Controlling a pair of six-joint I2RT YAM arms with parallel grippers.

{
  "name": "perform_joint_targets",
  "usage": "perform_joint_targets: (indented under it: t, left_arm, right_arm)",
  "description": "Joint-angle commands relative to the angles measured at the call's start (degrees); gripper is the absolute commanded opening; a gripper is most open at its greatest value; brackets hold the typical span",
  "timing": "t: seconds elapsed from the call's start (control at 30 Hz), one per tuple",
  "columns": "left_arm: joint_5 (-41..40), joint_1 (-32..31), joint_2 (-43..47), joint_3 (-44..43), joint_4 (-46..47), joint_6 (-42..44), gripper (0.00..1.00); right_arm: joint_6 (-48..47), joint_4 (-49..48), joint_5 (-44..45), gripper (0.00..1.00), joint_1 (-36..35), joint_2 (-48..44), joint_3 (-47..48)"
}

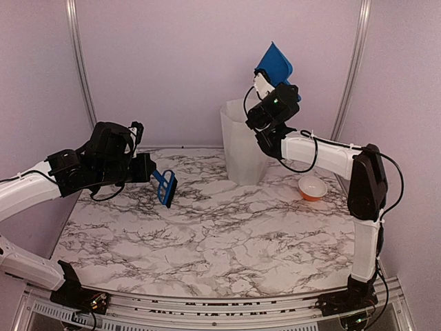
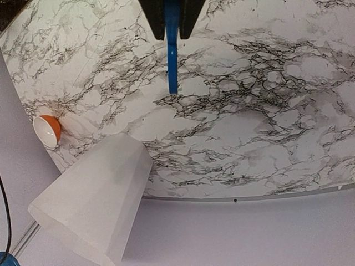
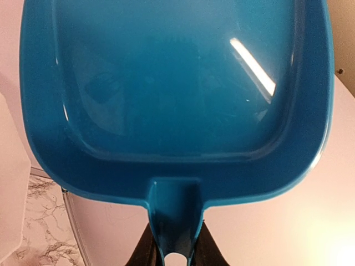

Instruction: Sweep away the paper scraps from the table

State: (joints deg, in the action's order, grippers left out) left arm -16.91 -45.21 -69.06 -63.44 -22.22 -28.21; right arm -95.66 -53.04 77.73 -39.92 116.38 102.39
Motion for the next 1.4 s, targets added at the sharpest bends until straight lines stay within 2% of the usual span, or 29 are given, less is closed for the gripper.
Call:
perform_joint_targets:
  t: [0.0,0.2,0.3,0.37,0.43,0.5,0.53,0.6,0.83,1.03,1.2,1.3,1.37]
  left_arm:
    - [0.3,0.2,1.3,0.5,1.6,-0.5,0.0]
    - [0.0,0.2,1.1,0.6,1.8,-0.5,0.0]
    - [-0.3,0.2,1.3,0.8,2.0,-0.5,0.0]
    - [-0.5,0.2,1.3,0.9,2.1,-0.5,0.0]
    - [-0.4,0.2,1.3,0.8,2.3,-0.4,0.0]
    - [-0.3,0.3,1.1,0.8,2.4,-0.4,0.0]
    - [-0.3,0.3,1.0,0.8,2.5,-0.5,0.0]
    - [-0.3,0.3,0.8,0.8,2.6,-0.6,0.0]
    - [-1.1,0.5,1.1,1.6,3.8,-1.3,0.0]
    - [-1.4,1.4,1.8,3.3,5.2,-2.3,0.0]
    - [2.6,1.6,0.3,4.0,6.8,-2.2,0.0]
    - [5.0,1.6,-0.7,4.9,8.9,-3.5,0.0]
    - [7.2,1.5,-1.5,5.4,11.1,-5.0,0.0]
  right_arm:
    - [-7.1,-9.9,0.6,0.0,-0.3,0.7,0.2]
    - [-5.1,-8.2,0.2,0.0,-0.3,0.0,-0.1]
    - [4.5,1.0,-0.1,0.0,-0.2,-2.4,-2.0]
    - [17.1,14.7,-1.4,0.0,-0.3,-5.0,-1.4]
    - [36.0,43.1,-5.2,0.0,-0.4,-7.2,2.9]
    - [55.6,66.9,-12.7,0.0,-0.2,-8.1,10.4]
    - [63.5,75.4,-17.3,0.0,-0.1,-8.6,13.5]
    - [72.8,83.9,-26.3,0.0,0.4,-10.7,15.7]
    - [85.8,87.9,-56.3,0.0,1.3,-24.0,0.7]
    - [94.2,87.6,-72.4,0.0,1.1,-31.5,-16.1]
    - [101.5,84.8,-77.8,0.0,-3.8,-33.0,-31.8]
    - [105.4,81.9,-77.4,0.0,-7.7,-29.2,-37.7]
    - [107.8,78.4,-79.0,0.04,-11.0,-25.4,-39.9]
